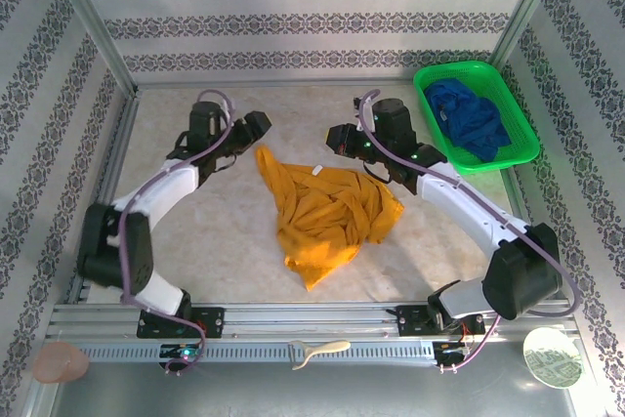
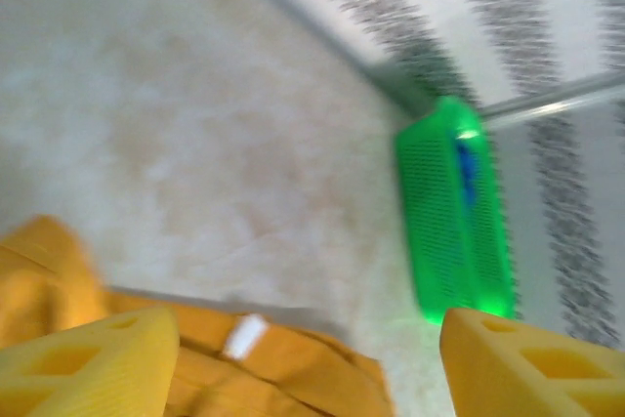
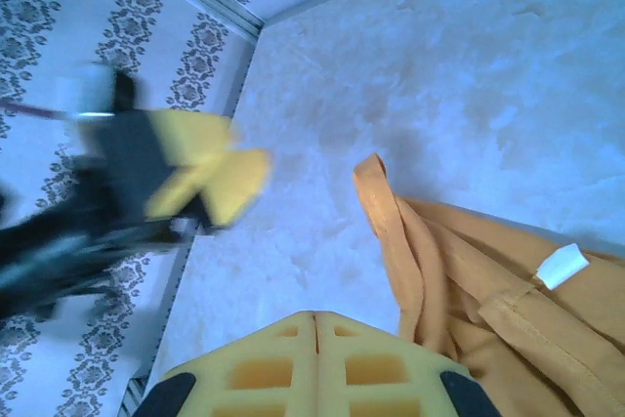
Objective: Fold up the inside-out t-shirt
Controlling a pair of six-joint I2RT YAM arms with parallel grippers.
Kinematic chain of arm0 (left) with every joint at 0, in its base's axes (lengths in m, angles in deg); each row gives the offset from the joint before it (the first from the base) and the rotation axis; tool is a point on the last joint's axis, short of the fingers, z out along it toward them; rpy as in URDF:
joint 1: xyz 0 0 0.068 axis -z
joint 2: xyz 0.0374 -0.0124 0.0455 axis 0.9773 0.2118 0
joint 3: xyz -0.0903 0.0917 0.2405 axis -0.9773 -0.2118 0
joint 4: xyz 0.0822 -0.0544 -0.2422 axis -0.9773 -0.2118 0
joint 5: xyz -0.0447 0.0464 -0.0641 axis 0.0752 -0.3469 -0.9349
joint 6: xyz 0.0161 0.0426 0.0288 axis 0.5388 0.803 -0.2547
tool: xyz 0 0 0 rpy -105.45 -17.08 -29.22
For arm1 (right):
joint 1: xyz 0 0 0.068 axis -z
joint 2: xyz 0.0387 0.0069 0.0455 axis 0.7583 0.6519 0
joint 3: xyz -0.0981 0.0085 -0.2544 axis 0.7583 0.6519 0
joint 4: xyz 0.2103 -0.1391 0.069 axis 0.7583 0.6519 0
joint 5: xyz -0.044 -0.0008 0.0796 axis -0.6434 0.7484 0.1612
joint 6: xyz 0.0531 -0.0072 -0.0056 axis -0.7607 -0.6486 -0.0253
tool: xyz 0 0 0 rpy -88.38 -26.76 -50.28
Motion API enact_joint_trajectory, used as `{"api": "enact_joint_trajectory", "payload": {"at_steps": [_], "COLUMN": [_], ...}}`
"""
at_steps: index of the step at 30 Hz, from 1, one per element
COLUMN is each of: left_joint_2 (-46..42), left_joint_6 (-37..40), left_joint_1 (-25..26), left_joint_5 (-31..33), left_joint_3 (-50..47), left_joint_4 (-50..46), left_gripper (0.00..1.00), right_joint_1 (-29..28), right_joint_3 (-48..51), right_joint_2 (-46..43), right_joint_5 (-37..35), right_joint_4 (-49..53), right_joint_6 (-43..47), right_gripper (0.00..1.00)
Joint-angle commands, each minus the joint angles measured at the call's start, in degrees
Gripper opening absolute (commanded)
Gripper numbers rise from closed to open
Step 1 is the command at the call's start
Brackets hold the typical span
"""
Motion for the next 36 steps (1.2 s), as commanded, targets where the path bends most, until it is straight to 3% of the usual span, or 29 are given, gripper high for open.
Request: {"api": "enact_joint_trajectory", "payload": {"at_steps": [1,5,10,12,14,17,20,26,32,34,36], "left_joint_2": [-5.68,-5.66,-6.21,-7.26,-7.8,-6.98,-3.4,6.56,18.58,21.67,24.25], "left_joint_6": [2.92,8.21,13.25,15.18,17.83,22.86,23.51,26.41,27.55,27.24,27.35], "left_joint_1": [3.36,6.88,8.51,9.28,11.06,18.41,26.54,38.31,40.7,40.7,40.49], "left_joint_5": [-0.74,0.58,2.51,2.65,1.78,6.47,11.95,28.1,37.79,39.8,40.7], "left_joint_3": [0.6,2.67,-1.4,-4.02,-5.72,-5.78,-5.24,0.52,8.53,10.52,12.73], "left_joint_4": [-5.69,-14.31,-24.0,-26.27,-27.55,-30.41,-29.27,-28.78,-32.11,-32.8,-33.57], "left_gripper": [0.75,0.76,0.76,0.76,0.76,0.77,0.77,0.78,0.77,0.68,0.43], "right_joint_1": [0.7,0.69,-2.29,-4.4,-5.76,-6.67,-7.02,-6.49,-3.94,-3.13,-2.4], "right_joint_3": [-3.7,-4.43,4.33,9.15,13.6,19.51,22.49,25.44,29.85,31.3,32.71], "right_joint_2": [1.29,1.59,-0.68,-1.08,-1.44,-2.36,-2.1,-1.9,-5.09,-5.82,-6.0], "right_joint_5": [-0.99,-2.3,-6.61,-7.92,-9.38,-14.14,-17.14,-18.75,-18.97,-18.83,-18.47], "right_joint_4": [1.15,4.8,7.62,6.58,5.6,3.73,3.38,2.82,0.33,-0.57,-1.61], "right_joint_6": [2.16,3.38,3.92,3.56,2.46,0.28,-1.48,-2.0,-3.88,-4.66,-5.25], "right_gripper": [0.0,0.0,0.01,0.23,0.38,0.52,0.58,0.54,0.49,0.47,0.44]}}
